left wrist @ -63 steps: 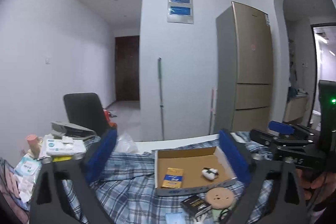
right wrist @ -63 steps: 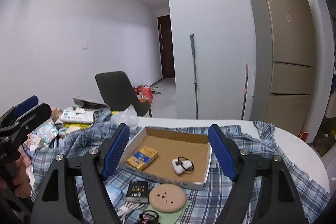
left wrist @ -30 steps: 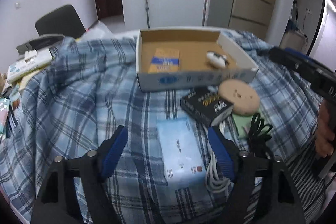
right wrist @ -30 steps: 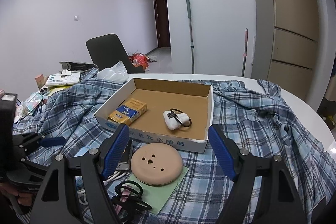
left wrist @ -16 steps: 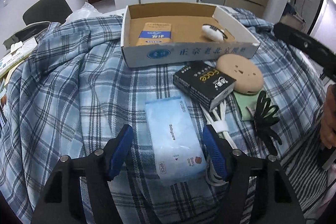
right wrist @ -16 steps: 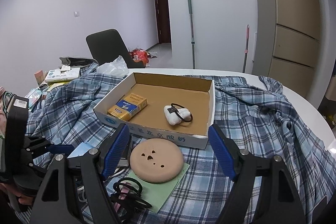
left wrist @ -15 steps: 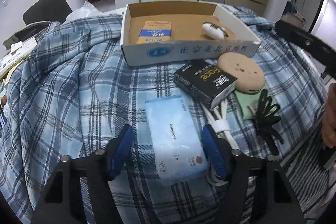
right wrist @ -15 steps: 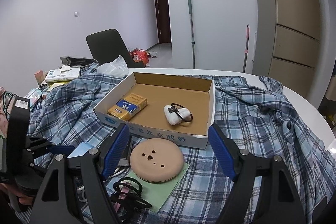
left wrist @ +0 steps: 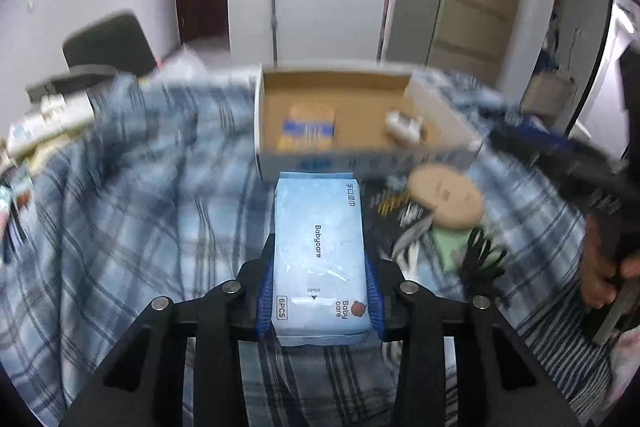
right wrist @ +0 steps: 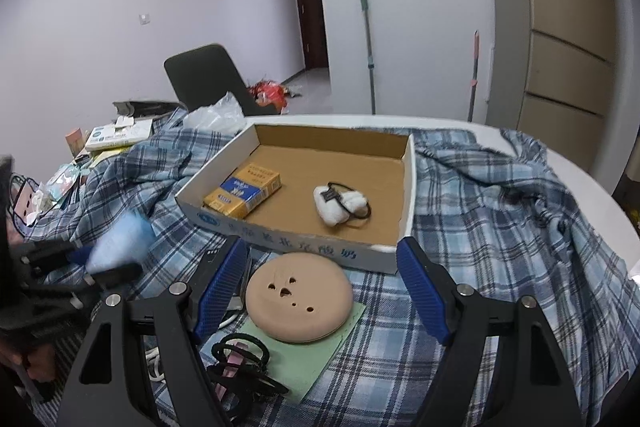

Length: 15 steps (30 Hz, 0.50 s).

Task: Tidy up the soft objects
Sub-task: 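Grasp the blue wet-wipes pack with the left gripper and lift it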

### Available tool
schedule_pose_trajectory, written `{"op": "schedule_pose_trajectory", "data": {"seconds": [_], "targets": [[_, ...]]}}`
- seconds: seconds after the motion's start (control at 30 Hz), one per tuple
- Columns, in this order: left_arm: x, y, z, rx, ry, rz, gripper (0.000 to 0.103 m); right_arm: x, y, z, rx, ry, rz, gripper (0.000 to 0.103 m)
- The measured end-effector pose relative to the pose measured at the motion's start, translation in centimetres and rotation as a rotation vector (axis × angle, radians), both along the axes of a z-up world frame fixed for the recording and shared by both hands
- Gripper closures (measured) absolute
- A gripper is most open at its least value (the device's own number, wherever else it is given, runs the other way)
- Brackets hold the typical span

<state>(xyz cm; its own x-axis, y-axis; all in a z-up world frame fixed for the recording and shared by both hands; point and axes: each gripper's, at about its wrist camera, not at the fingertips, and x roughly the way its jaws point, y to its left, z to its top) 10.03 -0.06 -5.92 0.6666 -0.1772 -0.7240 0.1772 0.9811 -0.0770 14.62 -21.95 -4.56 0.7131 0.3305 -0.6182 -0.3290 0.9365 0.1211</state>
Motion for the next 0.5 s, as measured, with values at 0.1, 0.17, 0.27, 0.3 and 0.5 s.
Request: {"op": "schedule_pose_trajectory", "data": {"seconds": [0.1, 0.17, 0.27, 0.3, 0.5], "targets": [[-0.4, -0.5, 1.8, 0.002, -0.101, -0.006, 0.063, 0.5, 0.1, -0.7, 0.000, 0.038, 0.008, 0.026], [-0.4, -1.4, 2.7, 0.004, -0.177, -0.032, 0.063, 0.8, 0.2, -1.2, -0.007, 0.065, 0.005, 0.026], [-0.2, -2.6, 3.6, 0.016, -0.252, -0.068, 0.063, 1.2, 0.2, -1.8, -0.012, 0.089, 0.000, 0.029], [-0.1, -2.8, 3.8, 0.013, -0.272, -0.071, 0.063, 1.3, 0.3, -2.0, -0.013, 0.097, 0.003, 0.031], [1.1, -1.8, 4.7, -0.053, -0.398, 0.018, 0.063, 1.9, 0.7, -3.3, -0.036, 0.141, 0.015, 0.035]]}}
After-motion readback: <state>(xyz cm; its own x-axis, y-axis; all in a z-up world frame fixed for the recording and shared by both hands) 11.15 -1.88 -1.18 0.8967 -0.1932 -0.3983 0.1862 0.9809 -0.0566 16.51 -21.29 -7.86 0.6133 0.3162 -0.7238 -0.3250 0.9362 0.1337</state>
